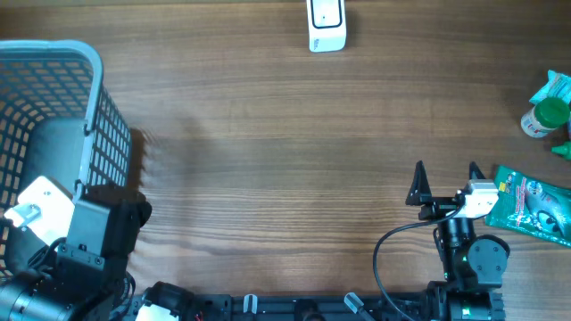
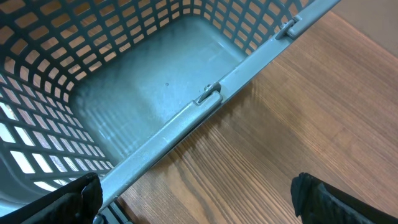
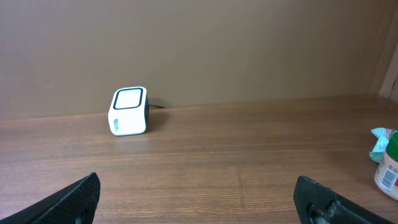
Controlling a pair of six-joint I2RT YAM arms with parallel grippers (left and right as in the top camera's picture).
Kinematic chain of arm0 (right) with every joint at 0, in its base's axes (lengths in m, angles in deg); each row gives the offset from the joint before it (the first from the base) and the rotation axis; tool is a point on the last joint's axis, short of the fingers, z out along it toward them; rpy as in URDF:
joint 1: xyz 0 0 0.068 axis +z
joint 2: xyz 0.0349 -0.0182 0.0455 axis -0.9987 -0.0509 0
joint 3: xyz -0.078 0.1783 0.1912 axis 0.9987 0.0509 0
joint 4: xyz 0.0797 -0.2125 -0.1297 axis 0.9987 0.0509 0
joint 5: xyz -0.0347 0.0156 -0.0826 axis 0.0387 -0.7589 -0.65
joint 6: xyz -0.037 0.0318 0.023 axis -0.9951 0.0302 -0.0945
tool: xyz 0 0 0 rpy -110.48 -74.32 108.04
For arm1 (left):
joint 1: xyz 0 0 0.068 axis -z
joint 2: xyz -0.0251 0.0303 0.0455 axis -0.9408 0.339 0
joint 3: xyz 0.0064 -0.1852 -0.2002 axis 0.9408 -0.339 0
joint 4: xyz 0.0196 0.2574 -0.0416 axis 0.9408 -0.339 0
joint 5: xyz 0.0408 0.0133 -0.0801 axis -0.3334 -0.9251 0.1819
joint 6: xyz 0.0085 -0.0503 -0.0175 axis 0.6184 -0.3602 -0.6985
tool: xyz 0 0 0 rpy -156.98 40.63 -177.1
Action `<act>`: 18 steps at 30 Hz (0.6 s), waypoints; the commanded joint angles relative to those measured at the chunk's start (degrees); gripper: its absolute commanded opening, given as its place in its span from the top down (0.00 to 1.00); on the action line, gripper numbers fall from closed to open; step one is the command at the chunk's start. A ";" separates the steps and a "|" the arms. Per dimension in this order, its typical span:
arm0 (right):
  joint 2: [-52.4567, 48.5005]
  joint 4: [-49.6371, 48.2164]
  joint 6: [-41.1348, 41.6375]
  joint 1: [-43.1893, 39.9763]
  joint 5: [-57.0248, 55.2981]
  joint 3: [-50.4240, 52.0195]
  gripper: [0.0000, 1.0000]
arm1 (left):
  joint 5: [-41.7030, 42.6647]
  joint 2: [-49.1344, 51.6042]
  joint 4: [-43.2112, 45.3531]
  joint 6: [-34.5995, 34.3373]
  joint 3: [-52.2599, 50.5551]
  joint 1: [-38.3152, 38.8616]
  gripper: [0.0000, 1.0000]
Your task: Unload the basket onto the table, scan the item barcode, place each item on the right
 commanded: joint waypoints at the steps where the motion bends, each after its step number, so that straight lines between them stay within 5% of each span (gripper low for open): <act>1: 0.70 -0.09 -1.11 0.35 0.04 0.07 0.00 | -0.94 -0.11 -0.02 -0.72 0.11 -0.26 0.00; 18: 0.68 -0.09 -1.09 0.35 0.04 0.07 0.00 | -0.55 -0.13 -0.04 -0.74 0.11 -0.15 0.00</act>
